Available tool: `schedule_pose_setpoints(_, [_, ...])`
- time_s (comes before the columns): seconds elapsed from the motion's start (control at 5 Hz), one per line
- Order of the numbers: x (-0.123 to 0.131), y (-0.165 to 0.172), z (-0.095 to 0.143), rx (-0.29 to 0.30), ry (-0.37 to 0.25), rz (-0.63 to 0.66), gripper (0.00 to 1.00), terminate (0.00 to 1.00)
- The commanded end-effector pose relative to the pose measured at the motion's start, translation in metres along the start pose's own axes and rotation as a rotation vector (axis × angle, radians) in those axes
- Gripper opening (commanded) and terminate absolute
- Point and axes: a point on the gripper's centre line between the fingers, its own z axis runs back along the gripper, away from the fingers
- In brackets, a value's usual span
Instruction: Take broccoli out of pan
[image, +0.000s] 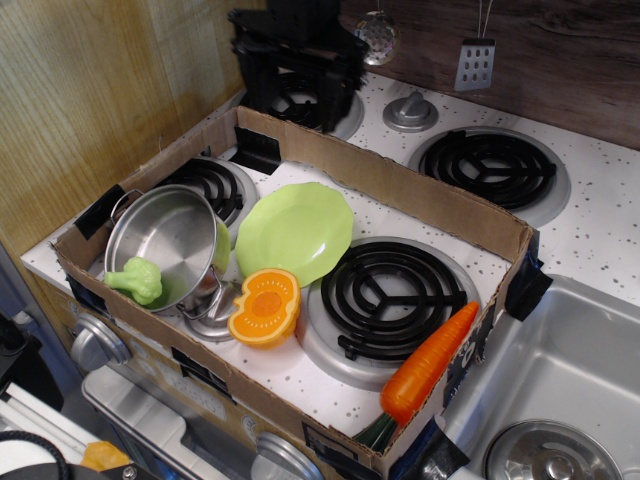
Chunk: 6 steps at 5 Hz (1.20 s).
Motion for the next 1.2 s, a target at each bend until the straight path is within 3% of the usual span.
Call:
schedule_pose_setpoints(0.0, [-0.034, 0.024, 0.023, 0.072, -0.045, 0.093, 1.0, 0.0])
schedule_pose_setpoints(0.4, [-0.075, 0.045, 0.009, 0.049, -0.007, -0.048, 1.0, 0.0])
schedule_pose_setpoints(0.6, [-0.091, 0.053, 0.003, -0.03, 0.05, -0.189, 1.0, 0.0])
schedule_pose_setpoints(0.8, [-0.104, 0.051, -0.006, -0.064, 0.055, -0.292, 1.0, 0.0])
schedule_pose_setpoints(1.0, [-0.117, 0.044, -0.022, -0.061, 0.038, -0.336, 1.0, 0.0])
